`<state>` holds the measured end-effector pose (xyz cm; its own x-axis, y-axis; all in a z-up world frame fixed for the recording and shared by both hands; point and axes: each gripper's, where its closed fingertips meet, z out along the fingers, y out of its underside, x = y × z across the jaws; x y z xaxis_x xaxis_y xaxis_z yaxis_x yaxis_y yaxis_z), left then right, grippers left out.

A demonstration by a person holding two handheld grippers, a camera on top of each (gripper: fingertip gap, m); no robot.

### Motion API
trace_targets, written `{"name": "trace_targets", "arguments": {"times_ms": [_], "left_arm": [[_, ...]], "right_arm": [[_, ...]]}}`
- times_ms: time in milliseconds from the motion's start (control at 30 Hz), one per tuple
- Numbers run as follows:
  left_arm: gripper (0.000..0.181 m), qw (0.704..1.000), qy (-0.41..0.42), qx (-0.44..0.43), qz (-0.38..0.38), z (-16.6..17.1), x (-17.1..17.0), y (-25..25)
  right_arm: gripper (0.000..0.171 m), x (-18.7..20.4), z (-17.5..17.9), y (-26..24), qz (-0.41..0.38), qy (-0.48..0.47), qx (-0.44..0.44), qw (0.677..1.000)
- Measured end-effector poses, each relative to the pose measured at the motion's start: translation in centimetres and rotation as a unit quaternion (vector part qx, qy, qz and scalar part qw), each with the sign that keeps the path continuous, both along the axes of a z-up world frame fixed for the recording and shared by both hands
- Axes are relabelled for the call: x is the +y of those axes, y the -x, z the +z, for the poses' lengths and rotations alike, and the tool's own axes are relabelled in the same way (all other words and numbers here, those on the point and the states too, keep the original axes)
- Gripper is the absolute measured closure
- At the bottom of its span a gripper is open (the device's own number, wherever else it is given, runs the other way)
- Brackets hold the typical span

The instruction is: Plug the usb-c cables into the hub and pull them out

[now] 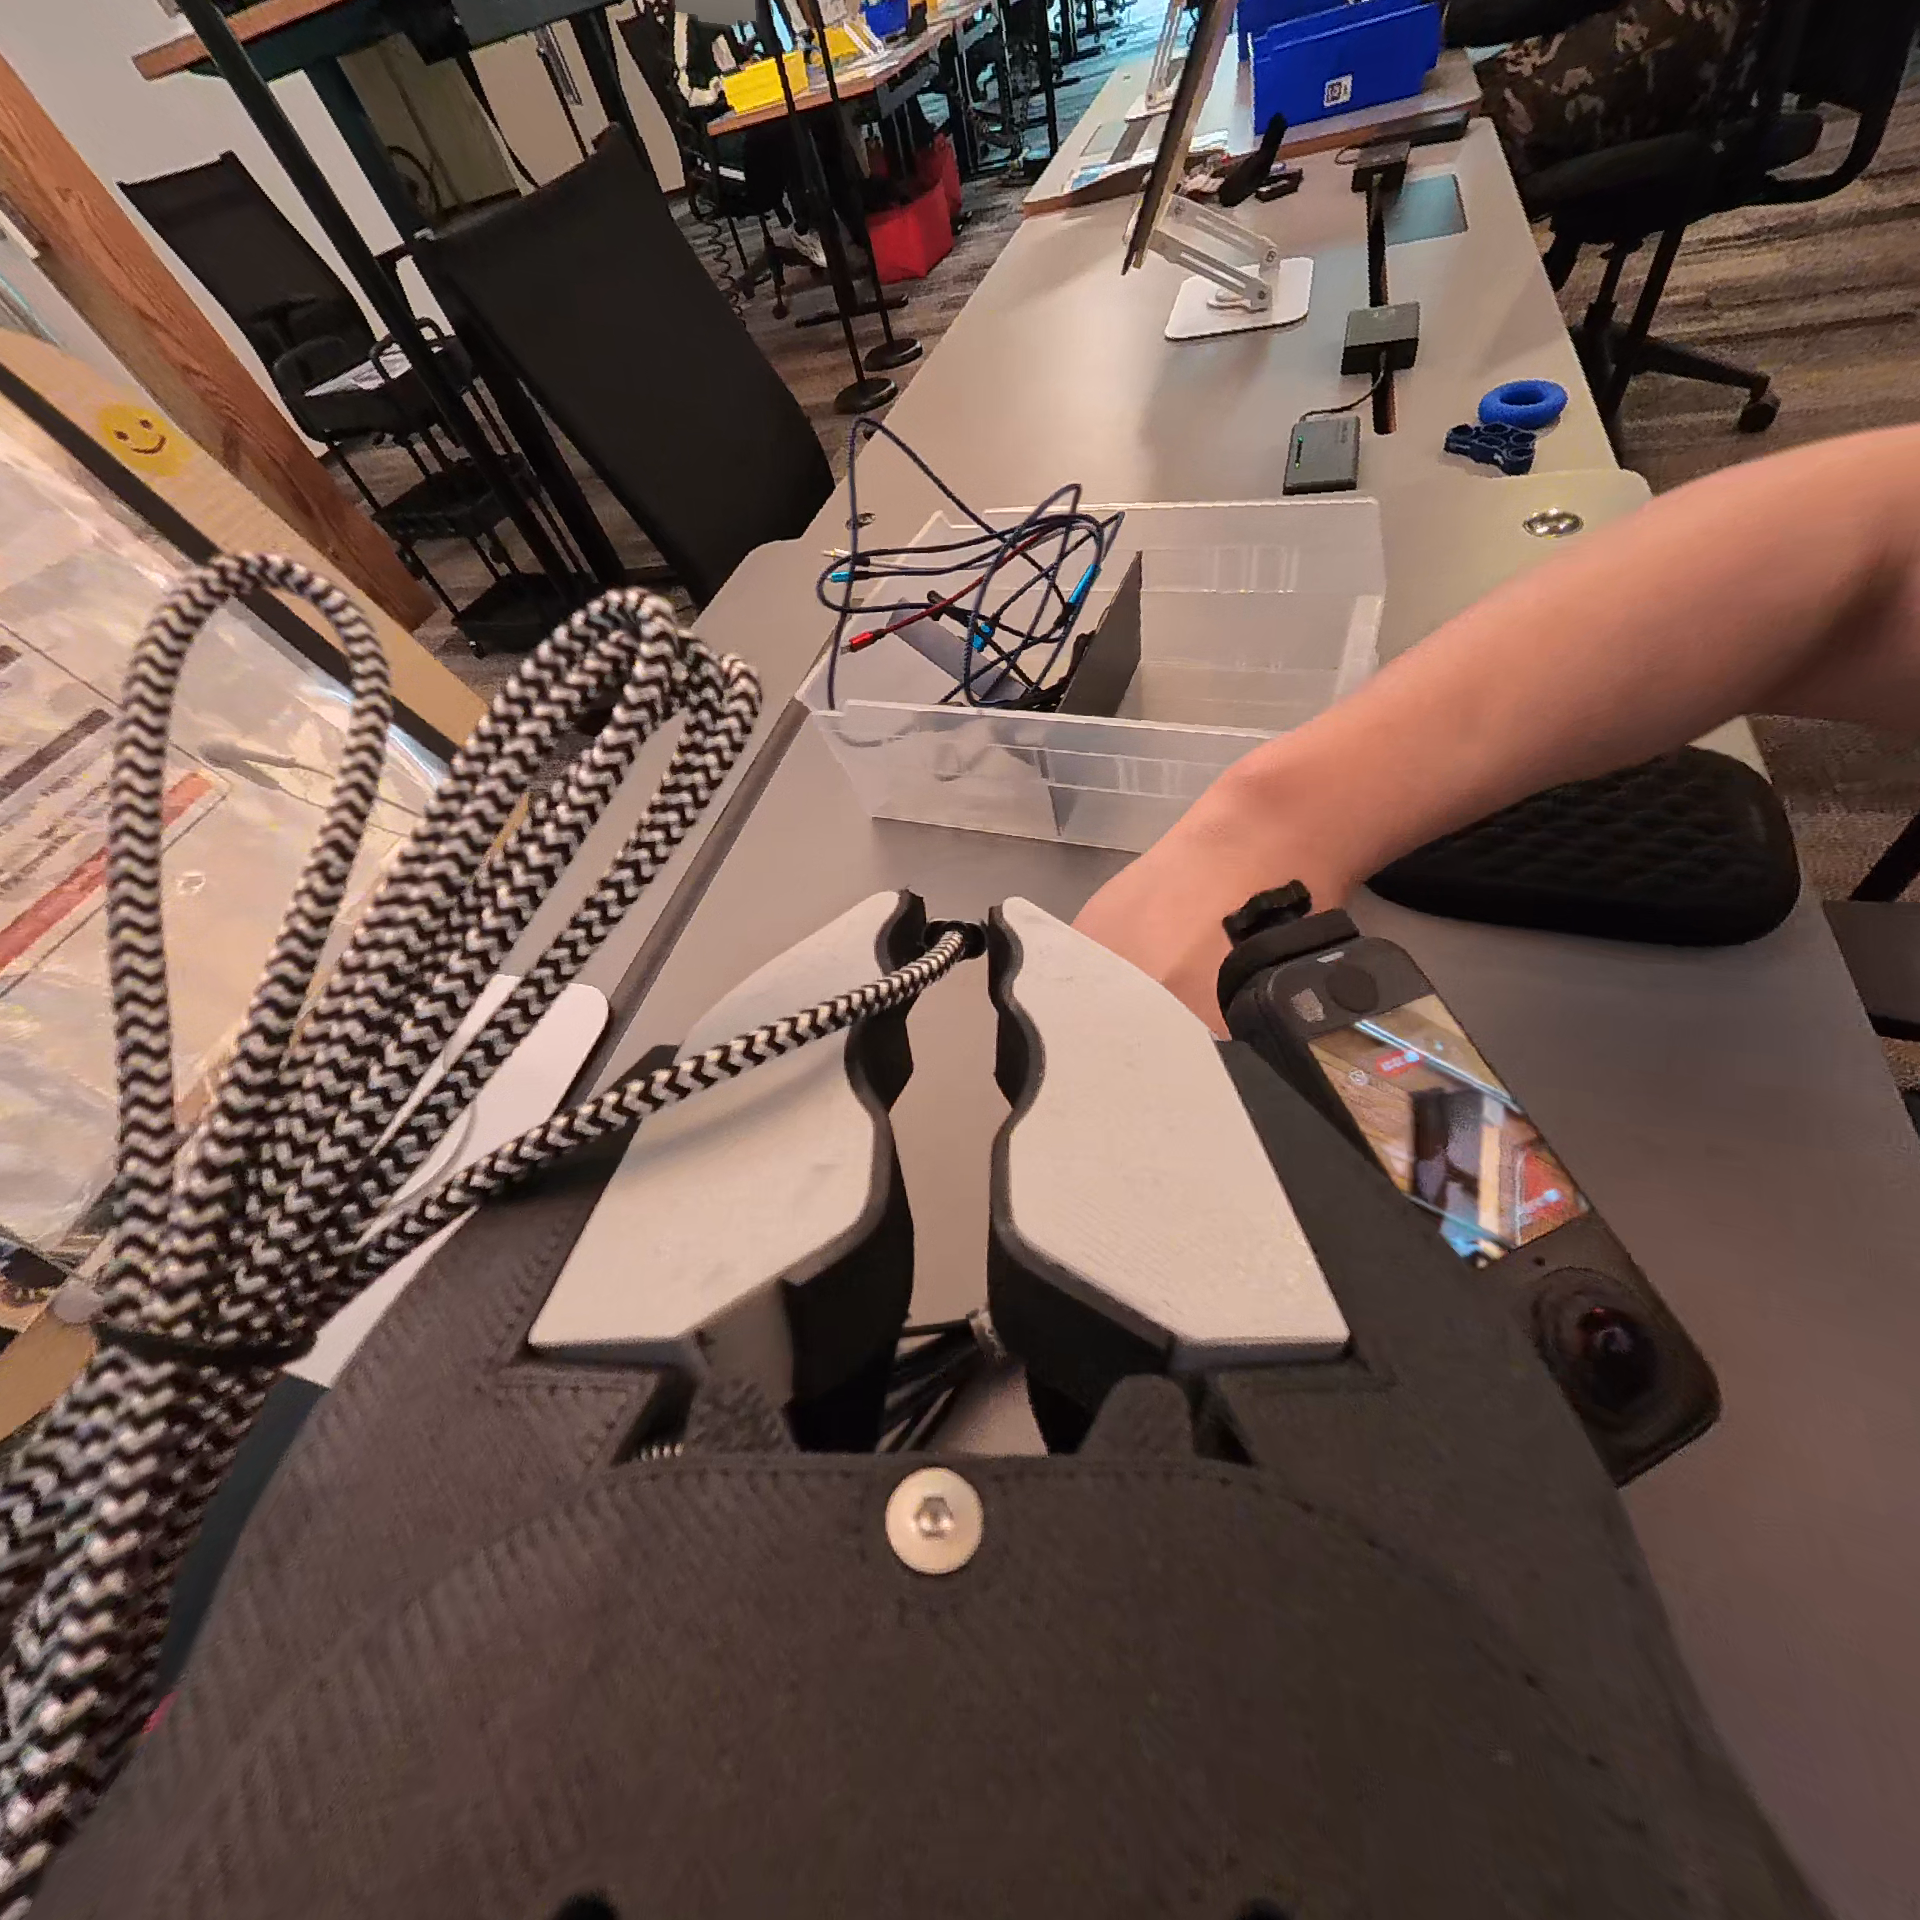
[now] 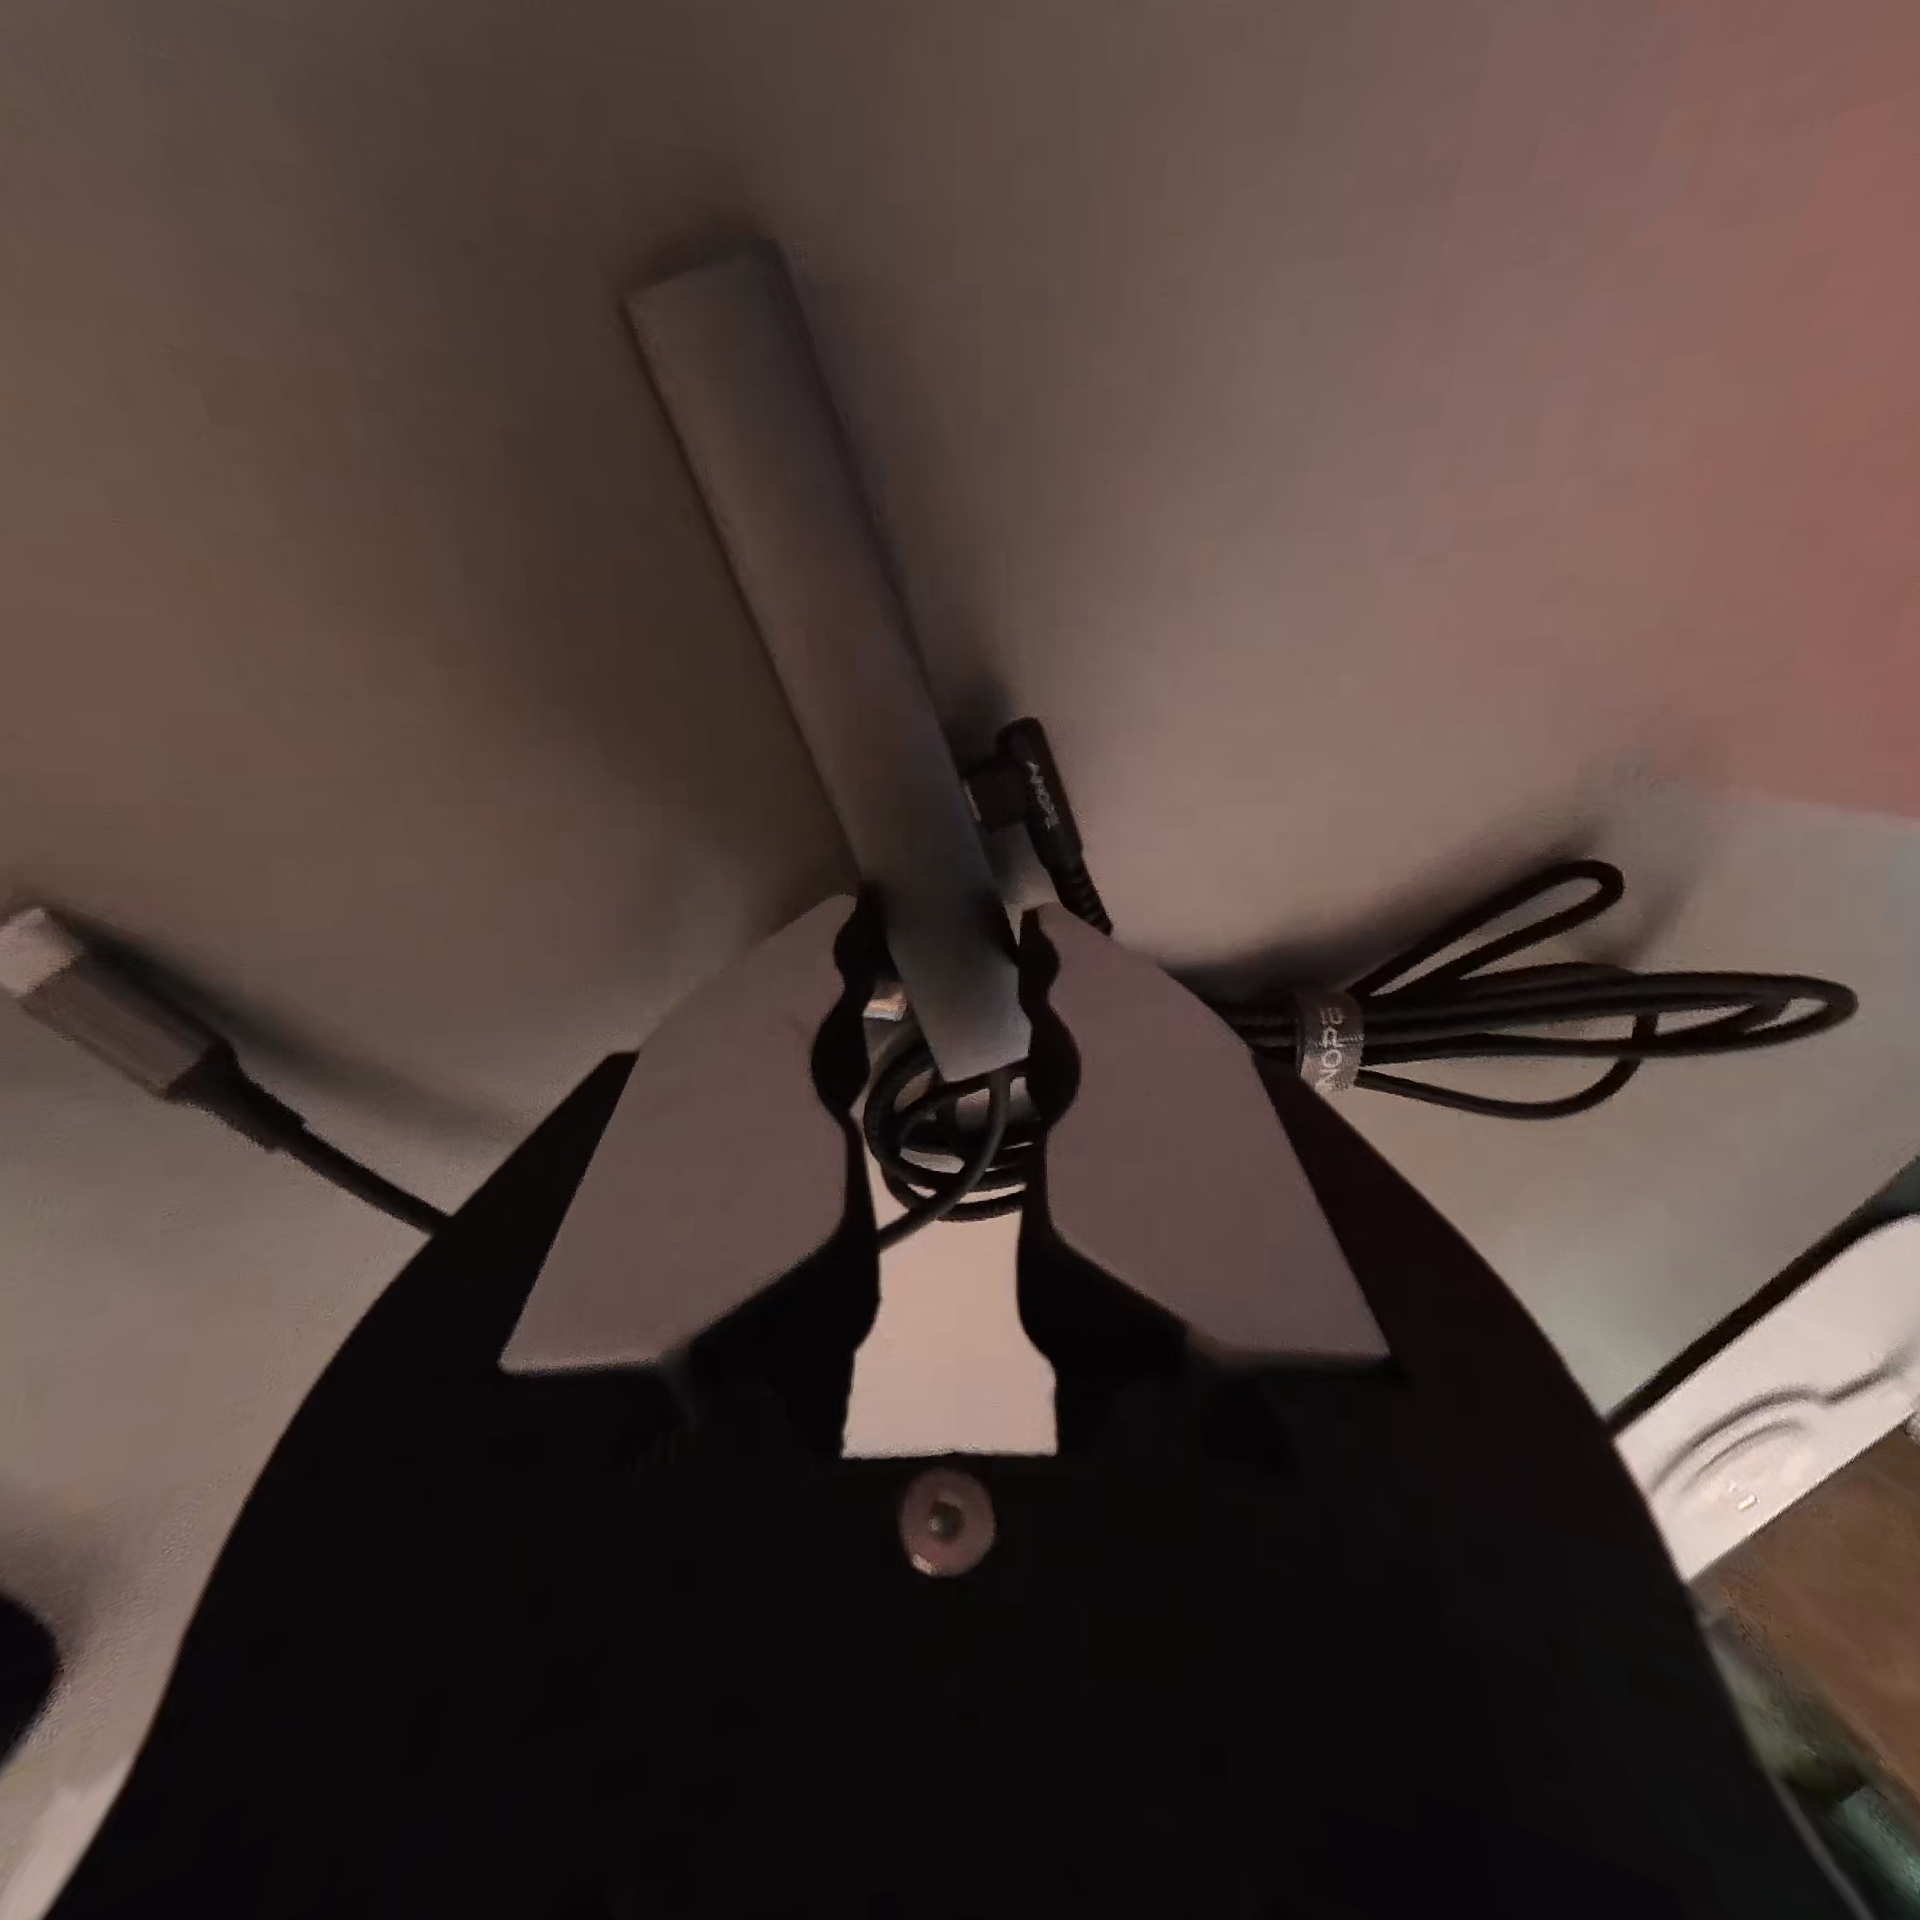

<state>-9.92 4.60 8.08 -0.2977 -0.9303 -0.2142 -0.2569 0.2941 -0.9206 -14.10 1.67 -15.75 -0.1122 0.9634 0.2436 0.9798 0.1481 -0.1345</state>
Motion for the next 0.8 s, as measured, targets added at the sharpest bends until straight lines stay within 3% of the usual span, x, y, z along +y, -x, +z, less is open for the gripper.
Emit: {"name": "trace_targets", "arguments": {"times_ms": [233, 433, 600, 800], "left_arm": [[0.171, 1.000, 0.007, 0.014, 0.016, -0.7, 1.3, -0.2], [0.171, 0.999, 0.016, 0.014, 0.026, -0.8, 2.3, -0.2], [0.171, 0.999, 0.021, 0.018, 0.032, -1.0, 3.0, -0.2], [0.171, 0.999, 0.019, 0.007, 0.025, -0.2, 3.2, 0.6]], "right_arm": [[0.147, -0.7, -0.3, 0.2, 0.155, 0.025, -0.087, 0.984], [0.148, -1.1, -0.5, 0.0, 0.269, 0.039, -0.175, 0.946], [0.148, -1.1, -0.5, 0.2, 0.254, 0.045, -0.167, 0.952], [0.148, -1.0, 1.2, -0.4, 0.170, -0.075, -0.071, 0.980]]}}
